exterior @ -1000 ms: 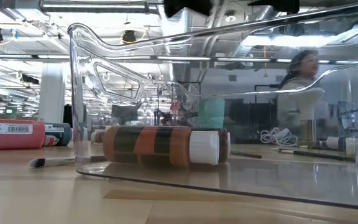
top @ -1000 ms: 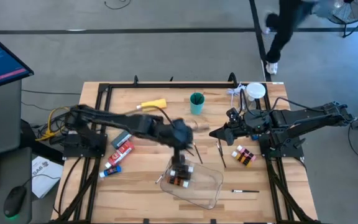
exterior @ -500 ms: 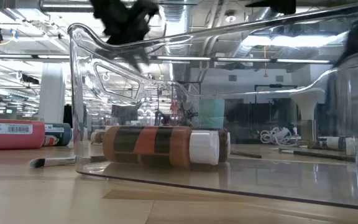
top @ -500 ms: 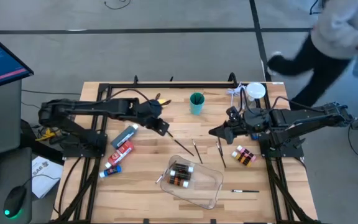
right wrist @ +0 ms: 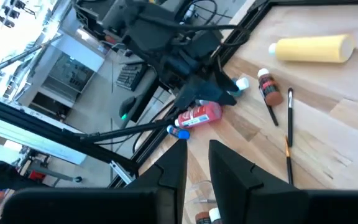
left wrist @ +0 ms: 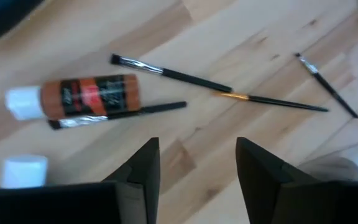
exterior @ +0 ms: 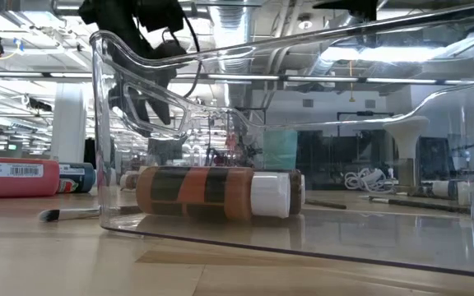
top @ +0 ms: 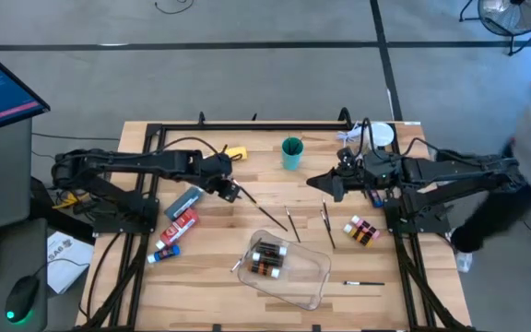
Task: Pick & Place Paint Supplies
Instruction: Put the brown paint bottle into the transparent bin
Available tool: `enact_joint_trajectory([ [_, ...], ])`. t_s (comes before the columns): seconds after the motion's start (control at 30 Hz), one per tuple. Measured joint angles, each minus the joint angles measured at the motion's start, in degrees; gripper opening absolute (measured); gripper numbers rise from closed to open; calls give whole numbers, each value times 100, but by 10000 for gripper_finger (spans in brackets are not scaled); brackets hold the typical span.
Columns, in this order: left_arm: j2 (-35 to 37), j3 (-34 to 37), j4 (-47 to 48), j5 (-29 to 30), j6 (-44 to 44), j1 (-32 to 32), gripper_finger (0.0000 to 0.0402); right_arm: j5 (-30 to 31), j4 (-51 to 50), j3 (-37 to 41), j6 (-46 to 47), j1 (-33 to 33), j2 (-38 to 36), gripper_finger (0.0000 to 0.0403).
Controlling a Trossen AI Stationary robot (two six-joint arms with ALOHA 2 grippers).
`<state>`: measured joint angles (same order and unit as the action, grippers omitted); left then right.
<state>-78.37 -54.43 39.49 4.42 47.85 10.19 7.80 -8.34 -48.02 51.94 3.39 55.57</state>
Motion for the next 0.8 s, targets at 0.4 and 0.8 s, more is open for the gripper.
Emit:
enact_joint_trajectory([
  [0.4,-25,0,75,12,-3184,586,127,-1,-11,-1,-2,-18,0,61],
  [0.8,-1034,-7,319,181,-6442,1133,143,6,26,-1,15,-86,2,61],
])
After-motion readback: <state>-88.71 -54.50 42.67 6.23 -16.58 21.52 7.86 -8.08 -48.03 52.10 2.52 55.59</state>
